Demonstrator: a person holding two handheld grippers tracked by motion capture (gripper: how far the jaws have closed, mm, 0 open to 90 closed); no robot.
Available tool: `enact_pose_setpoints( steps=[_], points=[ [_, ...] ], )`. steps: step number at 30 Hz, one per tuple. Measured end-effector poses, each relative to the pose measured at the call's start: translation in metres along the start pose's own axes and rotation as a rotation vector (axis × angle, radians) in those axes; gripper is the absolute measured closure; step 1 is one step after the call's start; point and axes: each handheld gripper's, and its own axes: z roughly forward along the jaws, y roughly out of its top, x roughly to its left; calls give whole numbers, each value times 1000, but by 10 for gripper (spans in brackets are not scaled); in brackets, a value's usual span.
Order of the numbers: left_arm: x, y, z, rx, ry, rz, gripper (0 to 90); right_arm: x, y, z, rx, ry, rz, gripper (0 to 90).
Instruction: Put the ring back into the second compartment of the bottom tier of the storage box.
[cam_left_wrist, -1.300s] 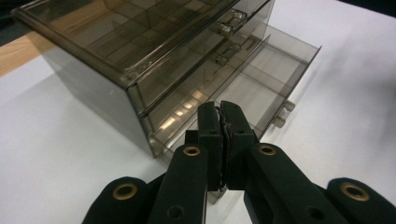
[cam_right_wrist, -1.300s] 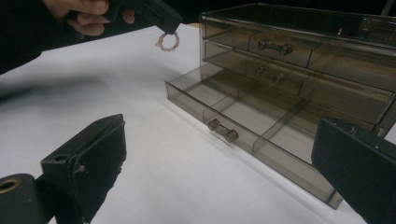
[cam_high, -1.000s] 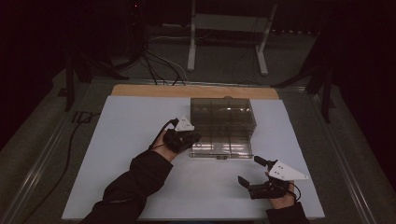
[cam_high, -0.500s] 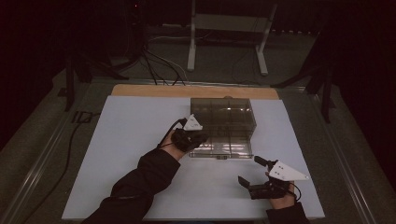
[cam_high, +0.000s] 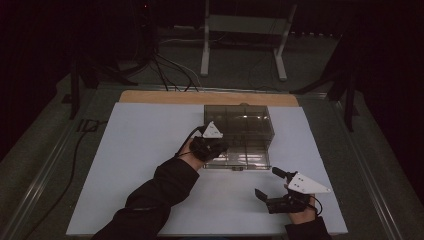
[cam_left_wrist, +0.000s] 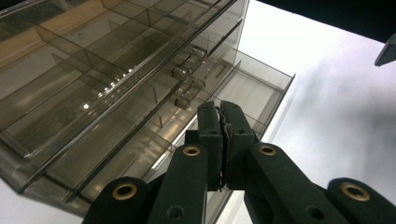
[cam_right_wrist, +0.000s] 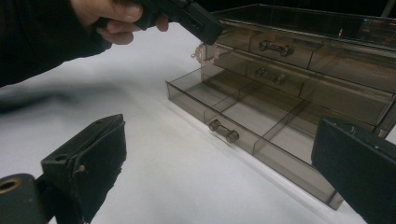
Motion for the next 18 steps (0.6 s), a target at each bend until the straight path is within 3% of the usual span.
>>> enact_pose_setpoints(
  steps=[18],
  points=[
    [-5, 6, 21, 7, -26, 6, 893, -1, 0, -1, -3, 0, 2, 30]
  ],
)
